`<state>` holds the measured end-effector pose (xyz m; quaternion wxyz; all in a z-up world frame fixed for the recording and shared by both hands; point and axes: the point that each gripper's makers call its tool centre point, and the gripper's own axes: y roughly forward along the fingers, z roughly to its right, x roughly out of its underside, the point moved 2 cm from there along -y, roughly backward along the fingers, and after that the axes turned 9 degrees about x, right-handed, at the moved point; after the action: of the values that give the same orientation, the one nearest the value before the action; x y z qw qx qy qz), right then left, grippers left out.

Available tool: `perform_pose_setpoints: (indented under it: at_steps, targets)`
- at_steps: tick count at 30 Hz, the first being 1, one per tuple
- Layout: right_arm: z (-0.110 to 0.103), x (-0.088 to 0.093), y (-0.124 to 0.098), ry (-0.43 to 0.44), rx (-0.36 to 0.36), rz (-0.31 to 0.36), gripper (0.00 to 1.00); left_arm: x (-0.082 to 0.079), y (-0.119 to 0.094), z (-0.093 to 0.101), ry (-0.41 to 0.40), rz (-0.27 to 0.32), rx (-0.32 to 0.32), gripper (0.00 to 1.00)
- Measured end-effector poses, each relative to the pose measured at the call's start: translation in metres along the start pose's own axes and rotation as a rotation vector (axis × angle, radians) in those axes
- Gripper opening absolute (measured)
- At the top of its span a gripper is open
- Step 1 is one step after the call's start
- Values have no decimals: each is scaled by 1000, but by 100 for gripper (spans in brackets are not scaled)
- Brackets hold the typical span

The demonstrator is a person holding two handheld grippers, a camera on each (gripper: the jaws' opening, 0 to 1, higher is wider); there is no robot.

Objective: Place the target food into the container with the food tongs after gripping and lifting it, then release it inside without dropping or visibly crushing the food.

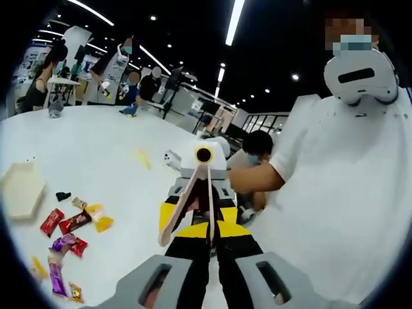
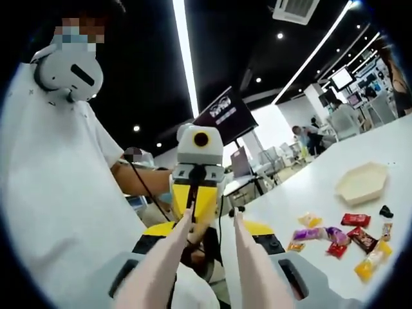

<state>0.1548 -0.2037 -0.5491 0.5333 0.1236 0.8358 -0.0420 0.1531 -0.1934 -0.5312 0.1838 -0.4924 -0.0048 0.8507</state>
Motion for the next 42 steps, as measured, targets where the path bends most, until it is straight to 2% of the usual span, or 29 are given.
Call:
perform_pose_setpoints:
  at_steps: [6, 11, 15, 20, 21, 24, 42]
  targets:
    - [1, -7, 1, 26, -6, 27, 38, 1, 0, -1, 2, 22, 2, 0]
    - [0, -8, 1, 36, -8, 32, 42, 3, -1, -3, -10, 34, 2, 0]
    - [0, -14, -1, 74, -5, 67, 44, 4, 0, -5, -9, 36, -5, 0]
    - [1, -19, -1, 78, -3, 86, 44, -1, 5, -5, -20, 100, 0, 0]
    - [1, -22, -2, 86, -2, 100, 44, 1, 6, -5, -23, 93, 1, 0]
    - [1, -21, -3, 86, -1, 96, 43, 2, 8, -5, -30, 108, 3, 0]
    - [-2, -19, -3, 98, -1, 84, 38, 3, 9, -2, -33, 95, 16, 0]
